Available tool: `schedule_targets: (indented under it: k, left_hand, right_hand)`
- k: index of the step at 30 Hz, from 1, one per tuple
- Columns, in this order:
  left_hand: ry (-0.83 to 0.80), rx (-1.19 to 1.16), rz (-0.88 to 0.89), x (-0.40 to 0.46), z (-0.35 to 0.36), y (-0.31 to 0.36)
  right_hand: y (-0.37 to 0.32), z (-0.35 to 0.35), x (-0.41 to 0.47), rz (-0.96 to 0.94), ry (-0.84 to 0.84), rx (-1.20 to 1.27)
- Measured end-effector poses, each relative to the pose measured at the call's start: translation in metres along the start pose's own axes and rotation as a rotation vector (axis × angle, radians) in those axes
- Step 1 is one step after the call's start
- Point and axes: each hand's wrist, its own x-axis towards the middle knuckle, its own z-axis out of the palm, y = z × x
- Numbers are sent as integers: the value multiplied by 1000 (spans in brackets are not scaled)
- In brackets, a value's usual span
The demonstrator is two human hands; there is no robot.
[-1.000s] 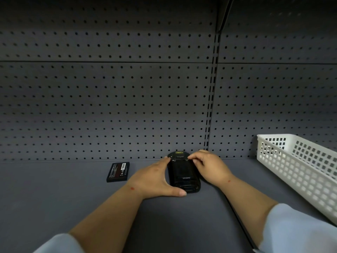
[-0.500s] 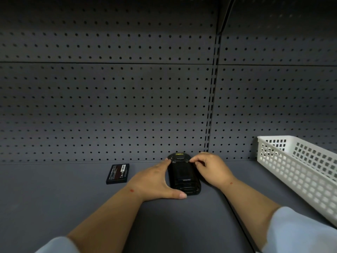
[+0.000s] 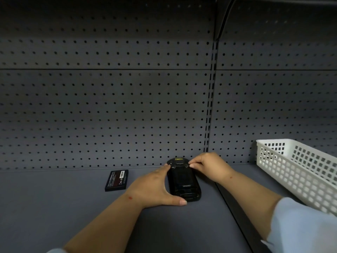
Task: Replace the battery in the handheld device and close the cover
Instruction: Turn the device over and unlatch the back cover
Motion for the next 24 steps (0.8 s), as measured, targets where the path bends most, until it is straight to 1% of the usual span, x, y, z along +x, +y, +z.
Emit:
schedule_targets:
  k: [5, 12, 16, 24]
  left_hand:
    - [4, 2, -6, 0, 0, 1]
    - [0, 2, -6, 0, 0, 0]
    - [0, -1, -4, 1, 1, 0]
    - [3, -8, -4, 1, 0, 0]
  right_hand:
    - [-3, -7, 12, 1, -110, -117]
    - [-6, -11, 16, -45, -180, -253]
    - [-4, -8, 12, -72, -114, -240]
    - [-4, -5, 10, -106, -69, -276]
